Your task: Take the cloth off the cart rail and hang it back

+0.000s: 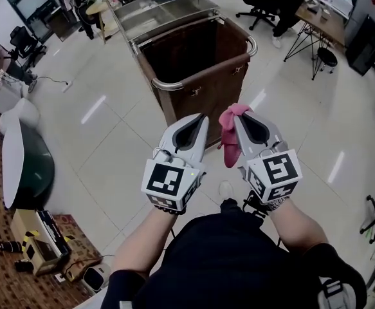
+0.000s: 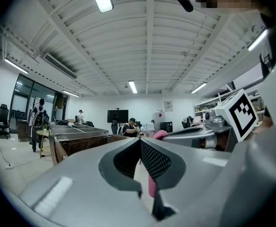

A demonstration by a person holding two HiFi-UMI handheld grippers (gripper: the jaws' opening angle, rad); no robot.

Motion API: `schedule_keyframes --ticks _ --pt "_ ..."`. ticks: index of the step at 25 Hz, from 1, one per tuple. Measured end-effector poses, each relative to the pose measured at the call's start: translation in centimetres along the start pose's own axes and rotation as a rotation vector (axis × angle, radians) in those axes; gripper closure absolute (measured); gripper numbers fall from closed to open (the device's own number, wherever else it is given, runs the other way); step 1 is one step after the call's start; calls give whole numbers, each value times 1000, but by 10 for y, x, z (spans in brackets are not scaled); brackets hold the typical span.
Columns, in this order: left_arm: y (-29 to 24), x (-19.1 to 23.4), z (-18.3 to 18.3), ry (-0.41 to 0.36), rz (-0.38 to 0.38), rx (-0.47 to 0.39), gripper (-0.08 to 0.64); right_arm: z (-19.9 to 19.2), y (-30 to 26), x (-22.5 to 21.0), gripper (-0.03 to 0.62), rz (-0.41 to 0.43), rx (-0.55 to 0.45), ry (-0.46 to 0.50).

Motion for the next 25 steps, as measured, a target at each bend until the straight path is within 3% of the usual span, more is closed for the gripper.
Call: schedule_keyframes --ticks 9,19,25 --pt "33 -22 0 34 -4 22 557 15 37 28 573 16 -7 14" --pt "55 -99 -28 -56 12 -13 557 -4 114 29 574 95 -56 41" --pt "52 -112 -28 -51 43 -24 557 -5 123 26 574 140 -70 55"
Point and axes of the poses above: the fingertips, and each gripper's own axes: y backward along the fingers, x to its left, z out of its top, the point moved 9 cm from there along y, backward along the fingers, and after that the axes turned 2 degrees about y, right-handed, at the moved point
